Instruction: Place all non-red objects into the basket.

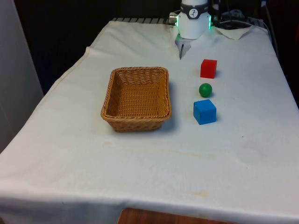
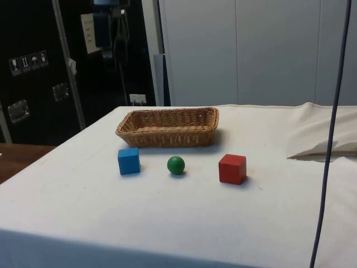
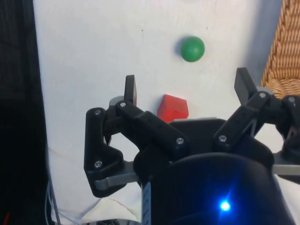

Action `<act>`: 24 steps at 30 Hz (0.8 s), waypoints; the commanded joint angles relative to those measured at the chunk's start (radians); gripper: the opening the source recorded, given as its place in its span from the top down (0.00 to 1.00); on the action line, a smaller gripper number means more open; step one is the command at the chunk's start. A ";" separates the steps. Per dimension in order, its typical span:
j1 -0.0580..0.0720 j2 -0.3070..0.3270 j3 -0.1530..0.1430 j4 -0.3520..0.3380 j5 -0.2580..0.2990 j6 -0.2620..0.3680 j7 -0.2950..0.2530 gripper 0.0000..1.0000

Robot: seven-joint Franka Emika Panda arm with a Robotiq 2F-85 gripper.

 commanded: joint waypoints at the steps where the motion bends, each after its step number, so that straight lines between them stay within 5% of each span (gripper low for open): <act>1: 0.000 0.005 0.003 -0.008 0.016 0.020 -0.019 0.00; 24: 0.000 0.092 0.032 -0.039 0.047 0.156 -0.142 0.00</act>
